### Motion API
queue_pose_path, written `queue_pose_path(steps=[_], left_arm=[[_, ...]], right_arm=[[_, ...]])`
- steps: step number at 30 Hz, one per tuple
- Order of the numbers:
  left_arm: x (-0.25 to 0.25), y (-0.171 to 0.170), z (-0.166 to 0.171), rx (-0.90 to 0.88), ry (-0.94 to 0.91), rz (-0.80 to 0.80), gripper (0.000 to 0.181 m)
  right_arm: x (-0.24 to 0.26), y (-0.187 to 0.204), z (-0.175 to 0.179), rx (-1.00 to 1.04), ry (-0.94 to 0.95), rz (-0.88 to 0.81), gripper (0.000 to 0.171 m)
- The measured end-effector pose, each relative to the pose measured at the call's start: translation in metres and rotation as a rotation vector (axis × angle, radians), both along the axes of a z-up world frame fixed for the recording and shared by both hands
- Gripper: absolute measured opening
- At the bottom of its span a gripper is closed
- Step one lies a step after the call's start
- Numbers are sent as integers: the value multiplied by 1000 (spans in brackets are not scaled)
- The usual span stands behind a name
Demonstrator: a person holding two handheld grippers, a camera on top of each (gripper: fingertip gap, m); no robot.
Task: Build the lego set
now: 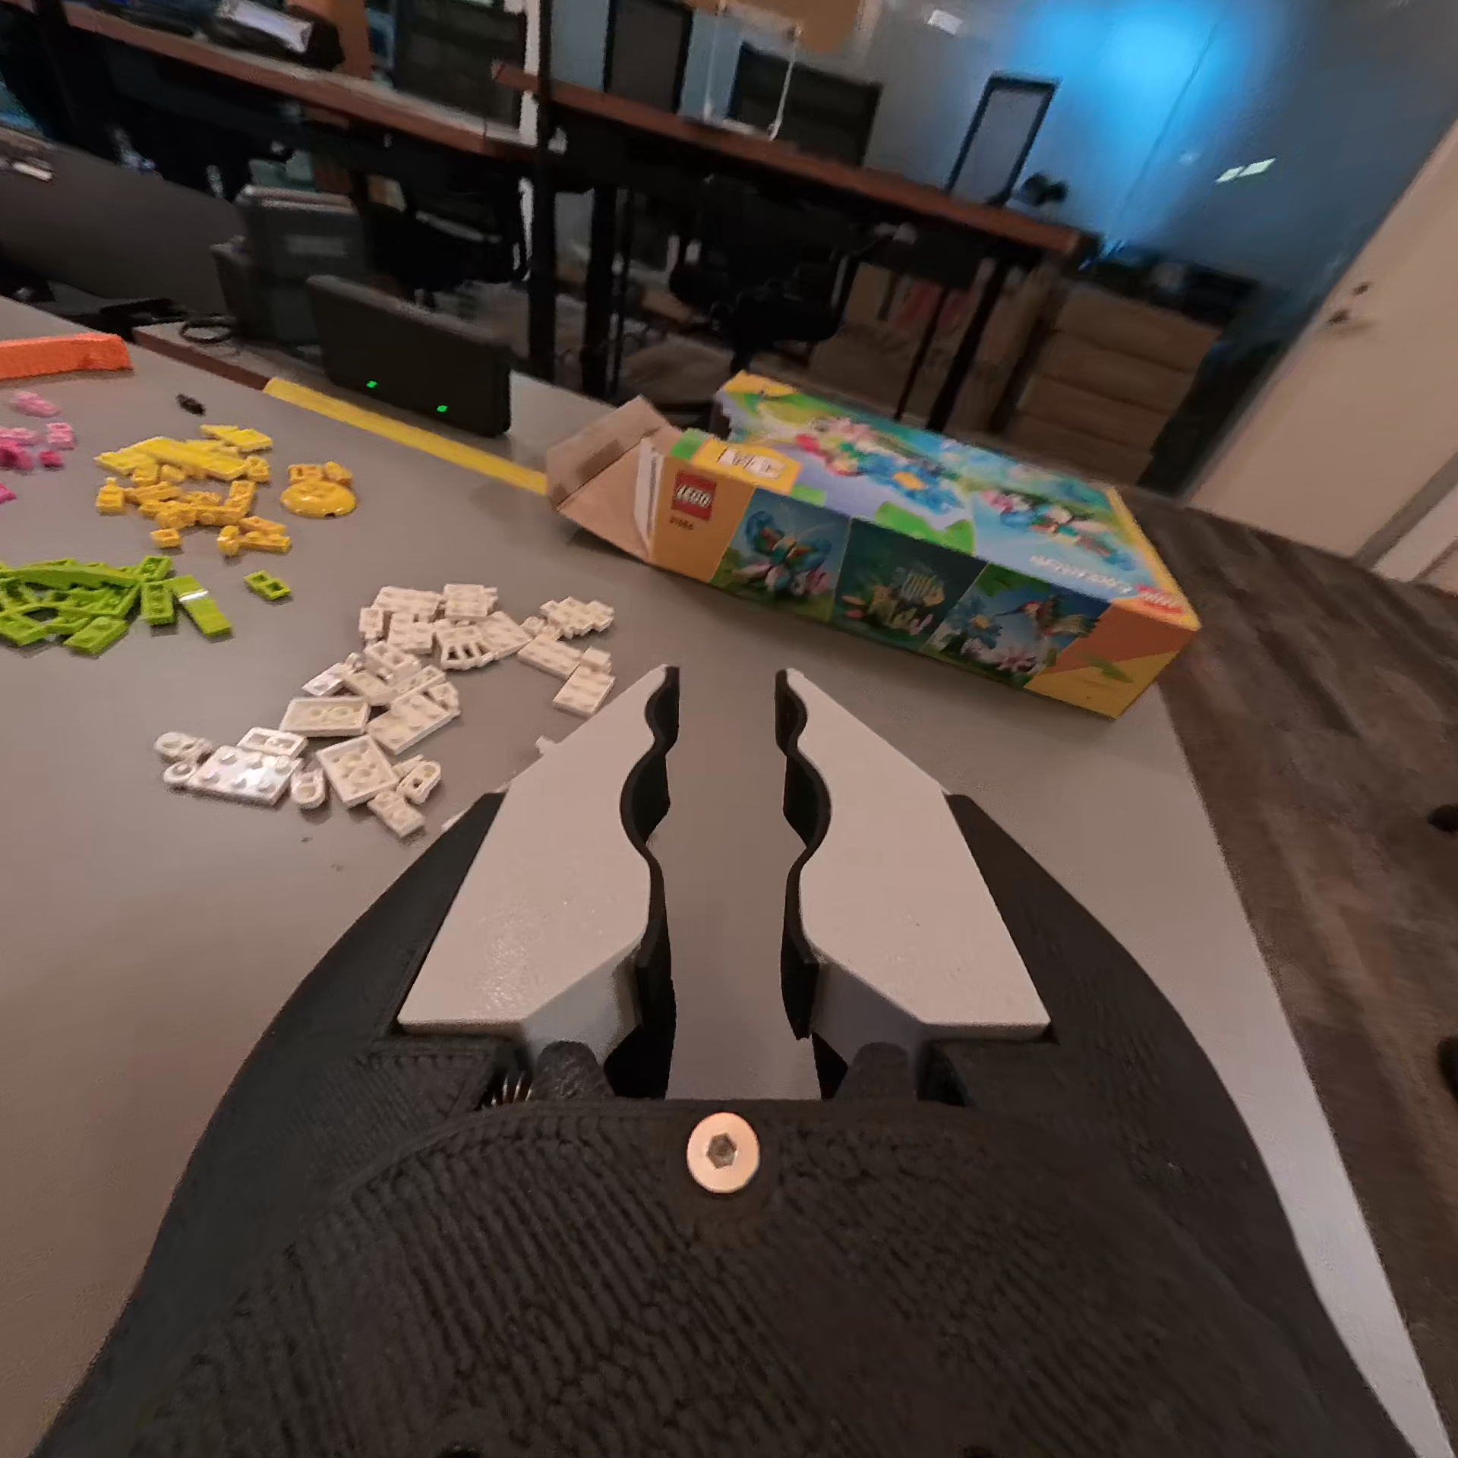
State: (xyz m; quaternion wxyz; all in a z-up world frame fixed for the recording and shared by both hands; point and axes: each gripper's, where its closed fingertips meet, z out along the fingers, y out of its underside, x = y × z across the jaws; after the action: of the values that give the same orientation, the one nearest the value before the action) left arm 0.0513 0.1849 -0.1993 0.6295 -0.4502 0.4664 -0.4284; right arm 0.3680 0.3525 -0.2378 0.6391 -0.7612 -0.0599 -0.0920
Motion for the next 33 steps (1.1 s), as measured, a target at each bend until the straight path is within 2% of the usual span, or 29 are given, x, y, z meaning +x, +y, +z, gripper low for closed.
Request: queue_pose_path(steps=[8, 12, 15, 19, 26, 33], left_arm=[[1, 0, -1, -1, 3, 1, 0], [1, 0, -1, 0, 5, 2, 0], [1, 1, -1, 0, 4, 3, 0], [2, 1, -2, 4, 11, 4, 0], [3, 3, -2, -7, 12, 6, 0], [2, 6, -2, -25, 7, 5, 0]], right_arm=[[-7, 0, -38, -264, 210, 46, 18], [-16, 4, -50, -346, 168, 43, 16], [-25, 12, -49, -339, 140, 69, 12], [-31, 34, -43, -332, 249, 124, 11], [-35, 62, -44, -318, 205, 192, 10], [-45, 69, -34, -259, 212, 274, 11]])
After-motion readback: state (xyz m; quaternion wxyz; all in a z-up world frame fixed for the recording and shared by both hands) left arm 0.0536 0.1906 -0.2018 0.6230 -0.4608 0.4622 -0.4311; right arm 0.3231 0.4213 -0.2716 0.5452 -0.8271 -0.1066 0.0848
